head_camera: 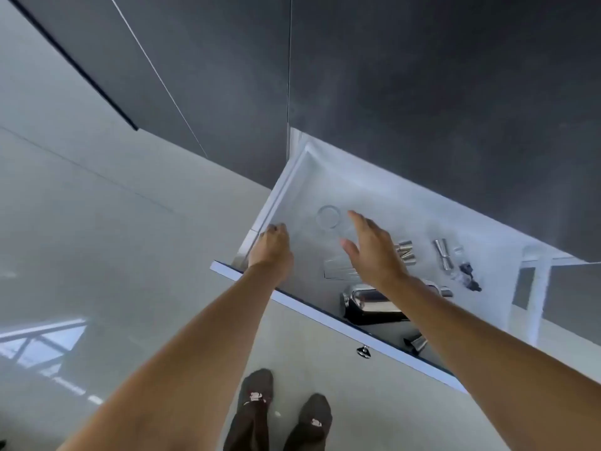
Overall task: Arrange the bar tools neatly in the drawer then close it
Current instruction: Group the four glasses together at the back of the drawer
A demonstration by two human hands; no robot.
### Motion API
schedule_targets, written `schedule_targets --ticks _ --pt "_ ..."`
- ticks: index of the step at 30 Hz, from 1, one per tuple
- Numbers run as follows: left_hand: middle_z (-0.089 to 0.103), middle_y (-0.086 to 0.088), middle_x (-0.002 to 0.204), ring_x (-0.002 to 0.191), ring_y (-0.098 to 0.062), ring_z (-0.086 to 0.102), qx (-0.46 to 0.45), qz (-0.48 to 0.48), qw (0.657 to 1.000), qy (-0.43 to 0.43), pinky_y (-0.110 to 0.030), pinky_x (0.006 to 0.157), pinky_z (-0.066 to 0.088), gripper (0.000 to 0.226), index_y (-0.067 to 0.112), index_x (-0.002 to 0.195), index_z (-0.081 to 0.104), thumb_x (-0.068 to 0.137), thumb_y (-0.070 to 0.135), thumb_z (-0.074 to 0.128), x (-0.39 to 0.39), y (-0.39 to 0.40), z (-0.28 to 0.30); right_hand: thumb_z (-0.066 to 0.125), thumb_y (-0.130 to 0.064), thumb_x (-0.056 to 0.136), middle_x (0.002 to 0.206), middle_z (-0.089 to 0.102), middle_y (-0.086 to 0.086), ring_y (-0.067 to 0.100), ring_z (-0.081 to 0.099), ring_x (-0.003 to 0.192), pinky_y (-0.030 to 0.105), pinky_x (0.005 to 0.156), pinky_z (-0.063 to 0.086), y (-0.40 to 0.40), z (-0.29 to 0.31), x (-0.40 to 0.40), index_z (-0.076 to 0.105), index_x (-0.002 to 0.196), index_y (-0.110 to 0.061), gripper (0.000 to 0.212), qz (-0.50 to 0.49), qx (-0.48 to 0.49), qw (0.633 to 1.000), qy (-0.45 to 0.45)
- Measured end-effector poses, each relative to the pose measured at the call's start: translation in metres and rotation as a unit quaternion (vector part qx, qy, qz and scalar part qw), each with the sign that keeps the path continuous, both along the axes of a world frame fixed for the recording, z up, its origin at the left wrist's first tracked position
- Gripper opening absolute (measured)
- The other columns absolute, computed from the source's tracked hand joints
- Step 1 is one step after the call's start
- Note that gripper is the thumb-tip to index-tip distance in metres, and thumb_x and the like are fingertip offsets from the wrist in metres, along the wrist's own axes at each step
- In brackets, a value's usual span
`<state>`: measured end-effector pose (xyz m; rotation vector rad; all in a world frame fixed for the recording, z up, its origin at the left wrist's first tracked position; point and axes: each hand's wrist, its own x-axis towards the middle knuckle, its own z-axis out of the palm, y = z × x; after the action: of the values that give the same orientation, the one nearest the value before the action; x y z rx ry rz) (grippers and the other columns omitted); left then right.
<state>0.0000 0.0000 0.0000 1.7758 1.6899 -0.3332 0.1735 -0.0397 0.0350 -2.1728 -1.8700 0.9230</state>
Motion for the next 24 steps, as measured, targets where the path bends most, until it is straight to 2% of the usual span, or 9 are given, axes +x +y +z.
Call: schedule_targets --ticks 4,7,11,13,16,21,24 --pt "0.045 -0.020 0.133 0.120 -0.035 0.052 0.040 -0.003 0.999 0.036 -0.041 0.089 0.050 0.048 0.000 0.132 0.035 0.087 -0.001 0.054 0.009 0.012 -0.038 0.054 -0.020 0.095 0.147 0.041 0.014 0.031 0.040 0.134 0.039 0.110 0.034 0.027 -0.032 -0.007 0.029 0.147 -0.010 0.059 0.014 0.010 1.000 0.007" --pt "0.048 -0.018 0.130 0.113 -0.036 0.057 0.041 0.012 0.999 0.028 -0.041 0.081 0.051 0.057 0.004 0.136 0.029 0.088 0.008 0.059 0.017 0.015 -0.058 0.056 -0.022 0.094 0.146 0.041 0.014 0.030 0.041 0.133 0.037 0.109 0.034 0.036 -0.054 -0.008 0.030 0.147 -0.012 0.060 0.024 0.017 1.000 0.008" --pt "0.039 -0.023 0.139 0.113 -0.038 0.057 0.030 0.019 0.999 0.016 -0.041 0.080 0.053 0.074 0.011 0.150 0.004 0.094 0.017 0.052 0.021 0.017 -0.072 0.058 -0.024 0.092 0.140 0.047 0.013 0.031 0.047 0.127 0.038 0.103 0.040 0.045 -0.065 -0.008 0.037 0.143 -0.013 0.055 0.043 0.028 0.999 -0.002" --pt "0.035 -0.025 0.142 0.117 -0.038 0.055 0.035 0.008 0.999 0.021 -0.040 0.083 0.053 0.077 0.010 0.152 -0.001 0.095 0.017 0.050 0.022 0.019 -0.074 0.058 -0.025 0.092 0.136 0.050 0.012 0.032 0.052 0.122 0.039 0.097 0.045 0.047 -0.068 -0.008 0.041 0.139 -0.013 0.052 0.060 0.036 0.997 -0.015" --pt "0.034 -0.027 0.140 0.123 -0.039 0.048 0.047 0.001 0.999 0.022 -0.041 0.090 0.051 0.077 0.011 0.151 0.001 0.094 0.017 0.052 0.025 0.024 -0.072 0.055 -0.028 0.093 0.139 0.048 0.009 0.033 0.053 0.120 0.041 0.089 0.048 0.052 -0.071 -0.005 0.039 0.140 -0.017 0.050 0.054 0.048 0.996 -0.055" --pt "0.040 -0.027 0.129 0.118 -0.039 0.045 0.113 -0.017 0.993 0.038 -0.040 0.082 0.052 0.064 0.010 0.143 0.018 0.091 0.016 0.055 0.039 0.041 -0.064 0.056 -0.031 0.093 0.138 0.049 0.011 0.037 0.052 0.120 0.048 0.091 0.047 0.065 -0.074 0.009 0.038 0.140 -0.018 0.051 -0.036 0.069 0.994 -0.081" --pt "0.043 -0.025 0.126 0.117 -0.038 0.045 0.163 -0.060 0.983 0.060 -0.040 0.084 0.049 0.057 0.007 0.140 0.025 0.092 0.021 0.054 0.050 0.057 -0.059 0.062 -0.033 0.090 0.134 0.055 0.012 0.034 0.053 0.121 0.046 0.092 0.048 0.077 -0.076 0.017 0.040 0.135 -0.015 0.053 -0.107 0.080 0.989 -0.064"
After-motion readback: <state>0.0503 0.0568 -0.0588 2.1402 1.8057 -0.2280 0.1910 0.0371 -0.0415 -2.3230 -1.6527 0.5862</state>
